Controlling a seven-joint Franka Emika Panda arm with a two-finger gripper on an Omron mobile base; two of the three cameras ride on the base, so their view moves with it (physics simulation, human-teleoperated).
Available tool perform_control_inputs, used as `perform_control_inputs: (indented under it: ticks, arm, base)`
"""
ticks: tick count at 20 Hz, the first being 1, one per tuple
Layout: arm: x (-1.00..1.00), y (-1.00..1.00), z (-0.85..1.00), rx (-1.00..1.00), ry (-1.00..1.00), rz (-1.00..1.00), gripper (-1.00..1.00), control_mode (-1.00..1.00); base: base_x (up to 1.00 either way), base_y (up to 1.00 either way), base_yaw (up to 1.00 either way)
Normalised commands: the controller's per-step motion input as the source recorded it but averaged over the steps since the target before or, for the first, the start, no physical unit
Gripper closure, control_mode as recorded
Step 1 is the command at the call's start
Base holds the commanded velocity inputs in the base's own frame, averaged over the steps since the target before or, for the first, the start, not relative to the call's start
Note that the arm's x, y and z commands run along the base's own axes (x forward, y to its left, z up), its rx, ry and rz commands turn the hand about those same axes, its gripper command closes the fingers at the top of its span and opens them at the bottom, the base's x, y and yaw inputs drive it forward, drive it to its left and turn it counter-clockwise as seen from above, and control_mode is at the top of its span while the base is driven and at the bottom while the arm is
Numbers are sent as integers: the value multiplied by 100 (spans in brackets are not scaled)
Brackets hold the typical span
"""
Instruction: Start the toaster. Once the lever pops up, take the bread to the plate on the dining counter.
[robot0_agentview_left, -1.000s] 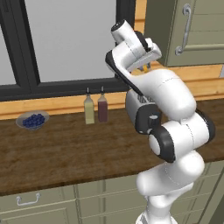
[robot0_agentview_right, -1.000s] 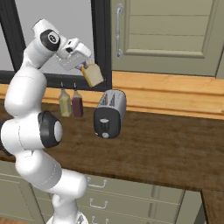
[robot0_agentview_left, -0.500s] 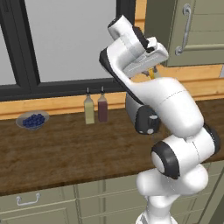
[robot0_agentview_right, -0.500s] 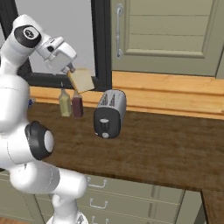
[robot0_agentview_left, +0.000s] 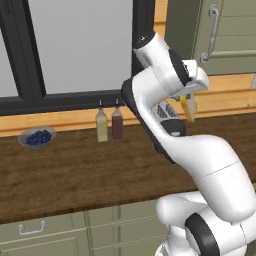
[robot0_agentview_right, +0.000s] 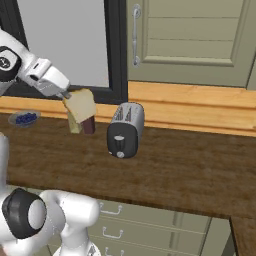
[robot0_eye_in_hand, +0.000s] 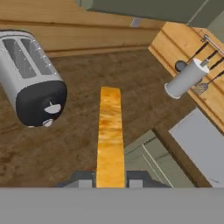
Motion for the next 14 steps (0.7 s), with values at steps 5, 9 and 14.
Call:
perform_control_inputs:
  ticks: [5, 9, 14]
  arm:
    - [-88, -3, -3, 14, -37, 0, 100, -100]
    - [-71, -1, 0, 7, -37, 0, 100, -100]
    - [-46, 0, 0, 4, -27, 0, 100, -100]
  base:
    - [0, 0, 0]
    - [0, 0, 0]
    - [0, 0, 0]
